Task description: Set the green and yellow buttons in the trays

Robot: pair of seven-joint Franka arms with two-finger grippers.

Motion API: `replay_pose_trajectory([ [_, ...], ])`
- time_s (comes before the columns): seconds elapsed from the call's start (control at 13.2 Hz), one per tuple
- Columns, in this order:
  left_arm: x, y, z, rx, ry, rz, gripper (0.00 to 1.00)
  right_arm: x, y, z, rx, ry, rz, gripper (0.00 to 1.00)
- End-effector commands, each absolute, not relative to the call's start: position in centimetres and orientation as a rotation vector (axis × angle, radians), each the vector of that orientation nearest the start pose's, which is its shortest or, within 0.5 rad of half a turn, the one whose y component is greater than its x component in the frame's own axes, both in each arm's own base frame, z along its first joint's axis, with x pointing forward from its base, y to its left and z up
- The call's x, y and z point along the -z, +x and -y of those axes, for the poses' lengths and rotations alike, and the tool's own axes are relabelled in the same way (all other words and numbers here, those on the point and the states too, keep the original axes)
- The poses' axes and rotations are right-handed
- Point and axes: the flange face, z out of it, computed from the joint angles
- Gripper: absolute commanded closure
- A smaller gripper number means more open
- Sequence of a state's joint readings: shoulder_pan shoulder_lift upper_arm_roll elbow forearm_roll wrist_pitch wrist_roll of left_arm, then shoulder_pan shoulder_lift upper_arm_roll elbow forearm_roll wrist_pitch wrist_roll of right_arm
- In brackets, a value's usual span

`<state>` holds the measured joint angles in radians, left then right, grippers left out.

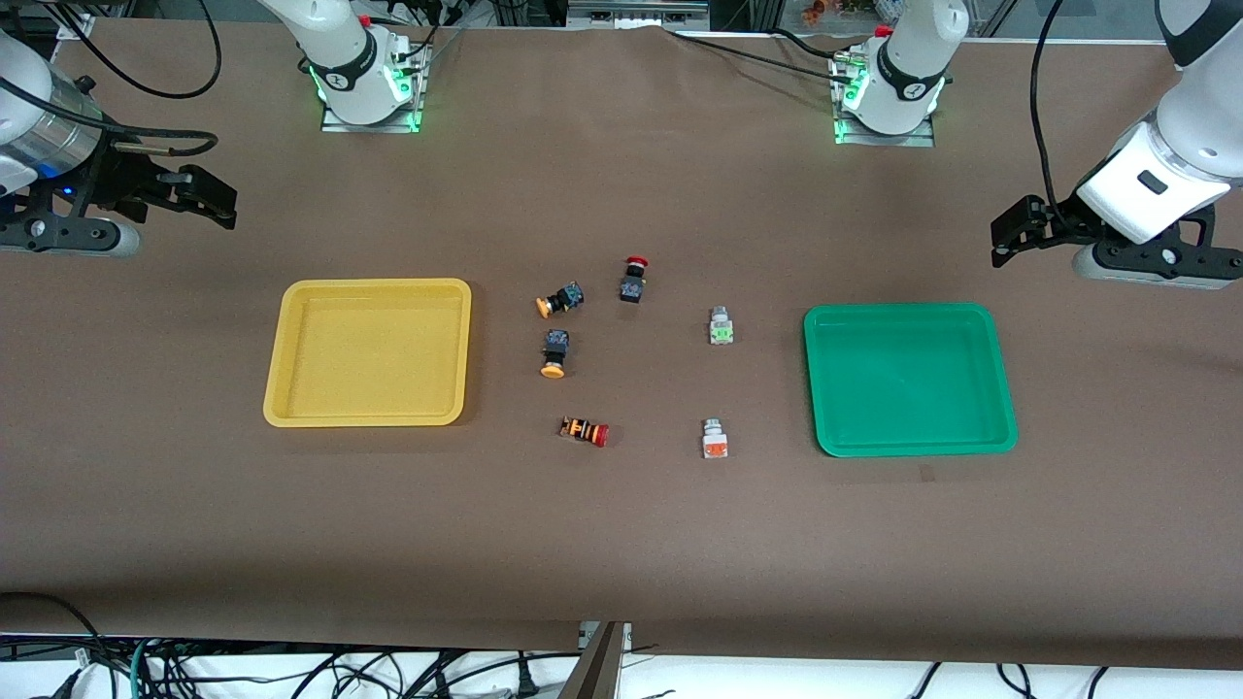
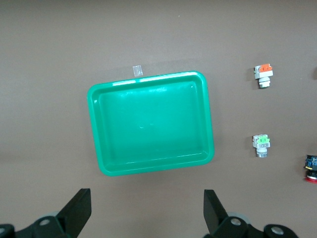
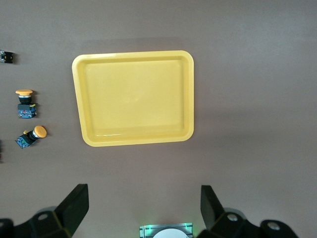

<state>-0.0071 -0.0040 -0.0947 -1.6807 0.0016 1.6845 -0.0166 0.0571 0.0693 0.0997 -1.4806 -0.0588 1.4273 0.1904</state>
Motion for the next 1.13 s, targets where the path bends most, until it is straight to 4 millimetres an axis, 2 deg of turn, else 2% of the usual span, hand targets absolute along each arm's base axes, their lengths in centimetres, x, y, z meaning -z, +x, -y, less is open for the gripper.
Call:
replay_pose_trajectory([
  [0.0, -58.8, 56.1, 5.7, 0.027, -3.135, -0.140, 0.00, -61.6, 55.3, -7.3, -0.202, -3.197, -0.055, 0.00],
  [0.15, -58.7, 56.1, 5.7, 0.024, -3.135, -0.140, 0.00, -61.5, 55.6, -7.5, -0.193, -3.196, -0.055, 0.00],
  [0.38, -58.8, 56.1, 5.7, 0.027, -3.135, -0.140, 0.00, -59.2, 56.7, -8.5, -0.240, -3.197, -0.041, 0.00],
  [0.53, -58.7, 56.1, 5.7, 0.024, -3.135, -0.140, 0.00, -54.7, 58.3, -10.3, -0.363, -3.197, 0.006, 0.00],
  [0.6, -58.8, 56.1, 5.7, 0.029, -3.135, -0.140, 0.00, -52.7, 59.1, -10.4, -0.409, -3.187, 0.028, 0.00],
  [0.68, -58.8, 56.1, 5.7, 0.029, -3.135, -0.140, 0.00, -50.6, 60.0, -11.8, -0.368, -3.182, 0.062, 0.00],
  [0.83, -58.7, 56.2, 5.8, 0.027, -3.135, -0.143, 0.00, -44.5, 60.6, -15.8, -0.381, -3.180, 0.104, 0.00],
  [0.91, -58.2, 56.3, 6.2, 0.010, -3.137, -0.150, 0.00, -42.0, 61.3, -17.3, -0.371, -3.181, 0.021, 0.00],
  [1.06, -55.9, 57.0, 8.7, -0.050, -3.135, -0.219, 0.00, -37.8, 61.6, -21.9, -0.341, -3.181, -0.049, 0.00],
])
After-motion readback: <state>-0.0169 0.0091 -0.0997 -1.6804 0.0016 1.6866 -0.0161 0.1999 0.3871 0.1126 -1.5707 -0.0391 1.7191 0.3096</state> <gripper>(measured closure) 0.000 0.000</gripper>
